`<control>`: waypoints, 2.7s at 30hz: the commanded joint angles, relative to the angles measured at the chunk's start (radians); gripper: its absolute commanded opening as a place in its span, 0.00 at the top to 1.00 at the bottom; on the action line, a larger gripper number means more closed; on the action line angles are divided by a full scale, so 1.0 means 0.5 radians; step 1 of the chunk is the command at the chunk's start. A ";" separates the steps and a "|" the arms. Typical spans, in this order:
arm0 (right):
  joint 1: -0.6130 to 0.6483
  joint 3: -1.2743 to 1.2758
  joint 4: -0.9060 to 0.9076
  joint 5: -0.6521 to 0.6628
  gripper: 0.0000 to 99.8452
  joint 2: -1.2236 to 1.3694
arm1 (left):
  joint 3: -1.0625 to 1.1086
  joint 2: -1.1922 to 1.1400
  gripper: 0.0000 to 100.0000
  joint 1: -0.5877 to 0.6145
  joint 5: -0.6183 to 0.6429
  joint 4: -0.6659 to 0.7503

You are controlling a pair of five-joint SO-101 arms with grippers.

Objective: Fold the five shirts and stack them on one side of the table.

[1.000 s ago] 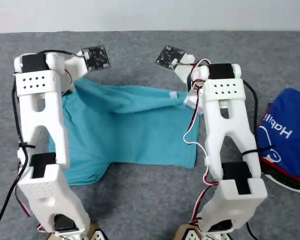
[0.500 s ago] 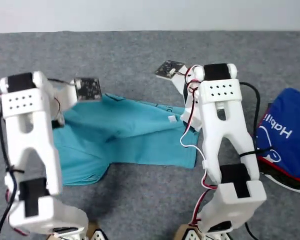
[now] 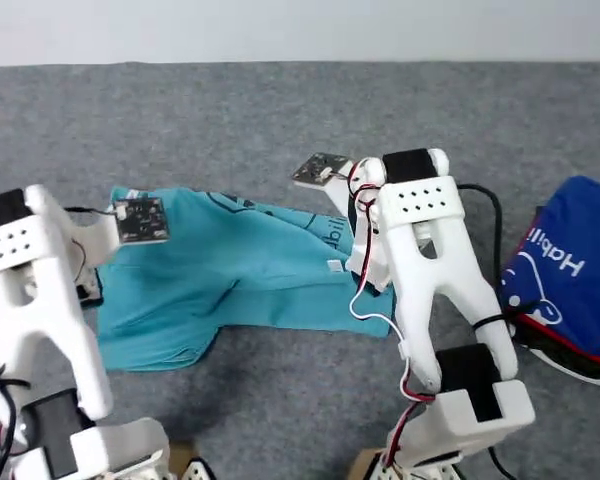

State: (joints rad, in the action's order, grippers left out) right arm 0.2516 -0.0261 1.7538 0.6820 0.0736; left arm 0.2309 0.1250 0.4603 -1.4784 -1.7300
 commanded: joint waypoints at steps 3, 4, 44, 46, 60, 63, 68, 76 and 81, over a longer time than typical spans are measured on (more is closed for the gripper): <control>-0.069 -0.009 0.054 -0.003 0.99 -0.103 | 0.060 0.080 0.95 0.052 -0.040 -0.049; -0.069 -0.009 0.054 -0.003 0.99 -0.103 | 0.066 0.080 0.95 0.052 -0.040 -0.049; -0.216 -0.347 -0.671 -0.908 0.82 0.480 | 0.278 0.080 0.92 0.046 -0.021 0.381; -0.216 -0.347 -0.680 -0.948 0.82 0.575 | 0.278 0.080 0.92 0.049 -0.021 0.384; -0.207 -0.660 -0.671 -1.056 0.83 0.913 | 0.407 0.083 0.92 0.040 -0.021 0.482; -0.204 -0.801 -0.628 -1.049 0.88 1.014 | 0.459 0.089 0.92 0.040 -0.021 0.519; -0.204 -1.092 -0.416 -1.049 0.93 1.232 | 0.456 0.095 0.92 0.040 -0.021 0.522; -0.216 -1.519 -0.078 -1.040 0.93 1.468 | 0.462 0.092 0.92 0.040 -0.021 0.512; -0.247 -1.685 -0.078 -0.844 0.99 1.573 | 0.462 0.089 0.92 0.025 -0.003 0.509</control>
State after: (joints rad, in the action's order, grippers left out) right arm 0.1550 -0.7795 1.7047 0.2048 0.8608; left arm 0.4626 0.1250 0.4803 -1.4860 -1.4799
